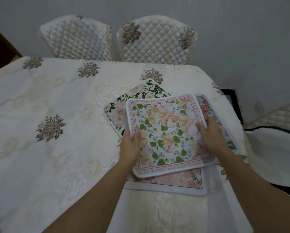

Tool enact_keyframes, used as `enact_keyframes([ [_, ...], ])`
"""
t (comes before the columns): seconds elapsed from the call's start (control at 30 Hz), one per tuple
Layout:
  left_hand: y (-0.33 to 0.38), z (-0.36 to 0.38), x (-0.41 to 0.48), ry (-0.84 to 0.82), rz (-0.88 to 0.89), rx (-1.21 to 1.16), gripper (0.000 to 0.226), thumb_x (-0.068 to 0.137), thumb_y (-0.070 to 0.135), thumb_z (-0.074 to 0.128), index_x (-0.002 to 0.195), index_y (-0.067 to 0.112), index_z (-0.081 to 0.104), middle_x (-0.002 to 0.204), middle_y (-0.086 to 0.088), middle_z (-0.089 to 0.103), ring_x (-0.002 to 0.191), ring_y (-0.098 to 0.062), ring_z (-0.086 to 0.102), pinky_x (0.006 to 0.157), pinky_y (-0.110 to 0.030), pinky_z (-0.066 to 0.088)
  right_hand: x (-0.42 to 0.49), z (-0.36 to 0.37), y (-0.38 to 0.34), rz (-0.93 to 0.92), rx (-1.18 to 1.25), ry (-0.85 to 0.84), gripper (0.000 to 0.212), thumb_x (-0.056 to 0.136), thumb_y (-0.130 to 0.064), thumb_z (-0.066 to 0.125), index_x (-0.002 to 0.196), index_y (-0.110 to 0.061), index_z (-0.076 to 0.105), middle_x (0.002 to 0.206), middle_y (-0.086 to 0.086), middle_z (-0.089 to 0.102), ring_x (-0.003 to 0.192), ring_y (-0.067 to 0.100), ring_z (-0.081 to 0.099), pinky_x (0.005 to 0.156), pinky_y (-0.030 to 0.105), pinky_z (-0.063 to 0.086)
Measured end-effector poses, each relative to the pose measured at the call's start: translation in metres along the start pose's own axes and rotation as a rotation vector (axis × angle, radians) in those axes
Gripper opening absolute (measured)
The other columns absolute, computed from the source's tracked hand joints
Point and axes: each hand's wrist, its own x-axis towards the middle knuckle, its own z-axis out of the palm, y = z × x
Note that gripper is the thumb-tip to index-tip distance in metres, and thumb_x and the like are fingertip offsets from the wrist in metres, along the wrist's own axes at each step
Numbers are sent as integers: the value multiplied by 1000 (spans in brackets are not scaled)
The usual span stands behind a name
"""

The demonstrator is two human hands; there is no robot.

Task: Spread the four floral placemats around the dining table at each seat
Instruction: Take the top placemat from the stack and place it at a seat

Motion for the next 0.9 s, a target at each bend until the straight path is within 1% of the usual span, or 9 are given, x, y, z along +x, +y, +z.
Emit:
enact_keyframes([
  [0.17,-2,-23,-9,2,3,-77,24,103,30,54,124,21,60,111,4,71,103,-18,70,77,-33,60,-31,-5,-6,-3,110,14,20,100,-20,56,113,-5,53,106,11,66,94,28,65,80,43,55],
  [0.23,0,-36,-16,-5,-11,-120,22,101,32,56,120,23,62,110,3,74,99,-19,73,76,-37,63,-46,-7,-11,-9,148,31,16,100,-22,57,109,-10,53,102,6,65,93,26,65,73,37,54],
  [0.3,4,-49,-24,1,-14,-141,18,100,33,57,113,22,63,108,-1,75,97,-22,74,82,-46,62,-63,-8,-18,-18,167,47,15,100,-23,57,108,-11,55,100,3,66,93,23,66,71,33,52],
  [0.4,10,-70,-42,-7,10,-150,18,100,35,58,108,20,64,104,-3,77,91,-22,76,80,-51,62,-93,-11,-30,6,221,56,20,100,-22,56,115,-9,60,106,7,69,96,25,67,81,42,57],
  [0.53,16,-101,-71,-32,25,-183,19,100,34,58,103,17,64,98,-4,78,85,-23,77,76,-52,63,-141,-15,-45,14,255,67,18,102,-22,52,111,-8,59,105,15,69,93,32,67,79,50,57],
  [0.6,17,-116,-85,-37,30,-174,21,100,35,58,101,15,65,97,-5,78,85,-24,77,76,-53,62,-164,-17,-53,35,259,83,19,102,-25,51,109,-9,58,101,13,69,89,33,67,75,46,56],
  [0.7,21,-137,-105,-32,68,-138,20,100,36,57,99,18,65,96,-4,78,85,-22,76,76,-51,63,-191,-19,-67,22,259,110,18,102,-26,51,104,-10,59,93,9,68,83,28,67,66,34,51],
  [0.8,27,-158,-130,28,126,-63,22,102,38,53,94,20,64,92,-1,75,84,-19,73,72,-44,61,-212,-19,-83,-20,240,102,17,102,-26,51,104,-12,59,93,5,68,83,22,65,65,34,49],
  [0.9,30,-181,-156,109,196,30,34,103,41,48,85,14,56,81,-3,67,77,-23,66,63,-40,50,-229,-16,-96,-80,255,66,12,102,-25,51,95,-18,56,83,2,63,70,23,60,62,33,46],
])
